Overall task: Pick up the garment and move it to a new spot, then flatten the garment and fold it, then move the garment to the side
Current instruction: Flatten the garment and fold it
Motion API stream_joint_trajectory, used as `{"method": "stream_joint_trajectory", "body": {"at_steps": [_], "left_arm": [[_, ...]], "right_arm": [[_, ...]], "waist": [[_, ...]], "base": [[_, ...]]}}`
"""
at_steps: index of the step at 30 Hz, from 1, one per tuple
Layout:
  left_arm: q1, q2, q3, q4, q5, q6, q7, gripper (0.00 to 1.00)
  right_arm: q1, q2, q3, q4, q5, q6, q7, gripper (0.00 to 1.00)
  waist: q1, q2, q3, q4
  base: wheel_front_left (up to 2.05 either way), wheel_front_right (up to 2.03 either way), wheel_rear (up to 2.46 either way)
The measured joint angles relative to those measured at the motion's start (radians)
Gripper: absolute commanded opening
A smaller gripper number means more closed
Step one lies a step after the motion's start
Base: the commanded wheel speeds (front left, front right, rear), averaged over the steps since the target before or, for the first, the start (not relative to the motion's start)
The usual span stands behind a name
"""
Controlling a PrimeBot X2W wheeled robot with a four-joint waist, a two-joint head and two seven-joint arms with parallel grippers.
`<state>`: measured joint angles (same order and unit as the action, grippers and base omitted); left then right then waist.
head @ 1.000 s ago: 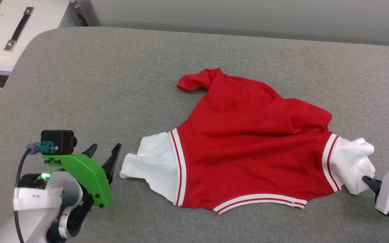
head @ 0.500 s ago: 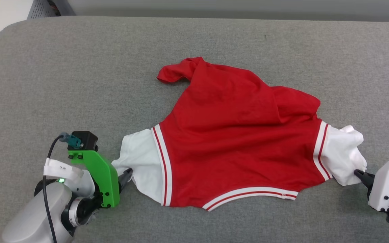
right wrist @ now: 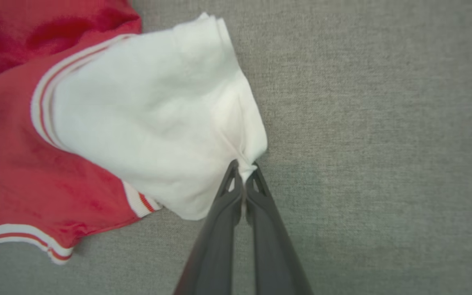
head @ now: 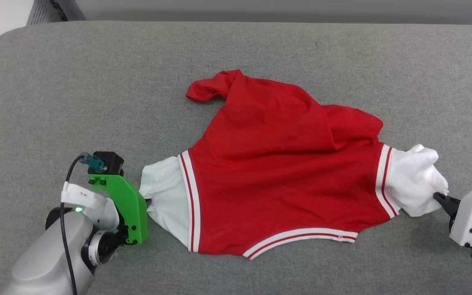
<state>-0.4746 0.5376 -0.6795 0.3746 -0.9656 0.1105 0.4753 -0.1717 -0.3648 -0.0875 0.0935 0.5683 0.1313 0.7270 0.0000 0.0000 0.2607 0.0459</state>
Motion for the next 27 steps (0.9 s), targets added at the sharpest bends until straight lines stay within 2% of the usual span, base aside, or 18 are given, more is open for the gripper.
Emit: {"method": "stream_joint_trajectory", "body": {"at_steps": [8, 14, 22, 27], "left_arm": [[-0.061, 0.025, 0.04, -0.101, 0.082, 0.039, -0.136, 0.0], [-0.158, 0.035, 0.077, -0.126, 0.102, 0.043, -0.16, 0.0], [-0.373, -0.001, 0.119, -0.032, 0.144, 0.044, -0.236, 0.0], [-0.533, -0.032, 0.132, 0.066, 0.202, 0.049, -0.297, 0.0]], "right_arm": [[-0.048, -0.043, 0.018, 0.001, -0.017, 0.0, -0.068, 0.0], [-0.151, -0.07, 0.048, 0.034, -0.035, 0.0, -0.089, 0.0], [-0.417, -0.091, 0.098, 0.162, -0.071, 0.0, -0.13, 0.0], [-0.613, -0.088, 0.121, 0.266, -0.101, 0.0, -0.199, 0.0]], "waist": [[0.0, 0.0, -0.067, 0.015], [0.0, 0.0, -0.115, 0.022], [0.0, 0.0, -0.127, 0.005], [0.0, 0.0, -0.097, -0.008]], "base": [[0.0, 0.0, 0.0], [0.0, 0.0, 0.0], [0.0, 0.0, 0.0], [0.0, 0.0, 0.0]]}}
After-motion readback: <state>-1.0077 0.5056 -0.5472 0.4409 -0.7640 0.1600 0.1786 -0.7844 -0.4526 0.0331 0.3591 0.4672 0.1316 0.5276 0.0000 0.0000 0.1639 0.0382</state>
